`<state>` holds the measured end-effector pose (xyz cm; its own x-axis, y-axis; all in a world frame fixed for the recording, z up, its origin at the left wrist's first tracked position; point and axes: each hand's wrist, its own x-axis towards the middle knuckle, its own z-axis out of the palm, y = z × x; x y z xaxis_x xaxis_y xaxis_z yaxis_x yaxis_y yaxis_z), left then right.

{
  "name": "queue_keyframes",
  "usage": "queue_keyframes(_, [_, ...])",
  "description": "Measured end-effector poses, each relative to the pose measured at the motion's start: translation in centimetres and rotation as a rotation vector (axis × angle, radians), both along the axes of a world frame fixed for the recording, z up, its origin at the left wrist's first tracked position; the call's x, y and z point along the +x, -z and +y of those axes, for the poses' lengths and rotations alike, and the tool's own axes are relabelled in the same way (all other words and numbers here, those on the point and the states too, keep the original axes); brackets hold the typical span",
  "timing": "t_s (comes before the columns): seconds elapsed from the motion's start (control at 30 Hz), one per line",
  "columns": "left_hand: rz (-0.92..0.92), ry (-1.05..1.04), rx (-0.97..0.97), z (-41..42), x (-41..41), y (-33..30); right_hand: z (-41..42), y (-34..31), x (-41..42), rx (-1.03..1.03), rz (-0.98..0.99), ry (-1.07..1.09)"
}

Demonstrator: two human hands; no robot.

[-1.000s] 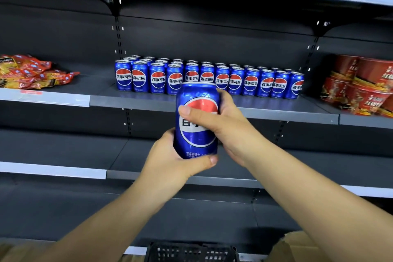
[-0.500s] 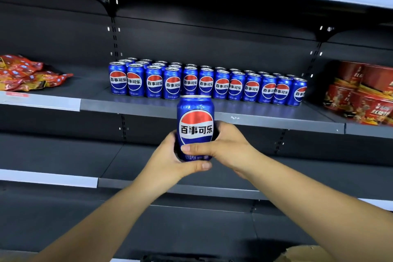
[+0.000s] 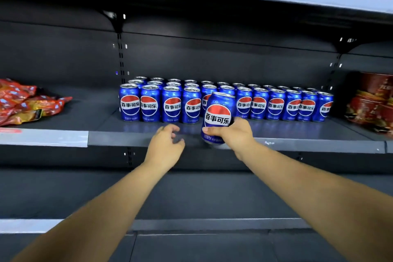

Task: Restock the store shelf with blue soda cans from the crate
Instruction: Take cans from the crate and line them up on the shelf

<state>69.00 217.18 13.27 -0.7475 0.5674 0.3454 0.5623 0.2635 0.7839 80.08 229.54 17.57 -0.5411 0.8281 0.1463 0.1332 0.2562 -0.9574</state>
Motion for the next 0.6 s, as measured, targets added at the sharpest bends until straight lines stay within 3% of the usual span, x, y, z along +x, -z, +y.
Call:
queue_keyframes(0.27, [0.207,-0.015,-0.075,2.1,-8.4,-0.4,4.0,0.3,-5.9,0.046,-0.153,0.212])
queue_keyframes(0.6, [0.105,0.136,-0.165,5.9,-12.2,0.4,6.0,1.5,-8.8,0.049,-0.188,0.237])
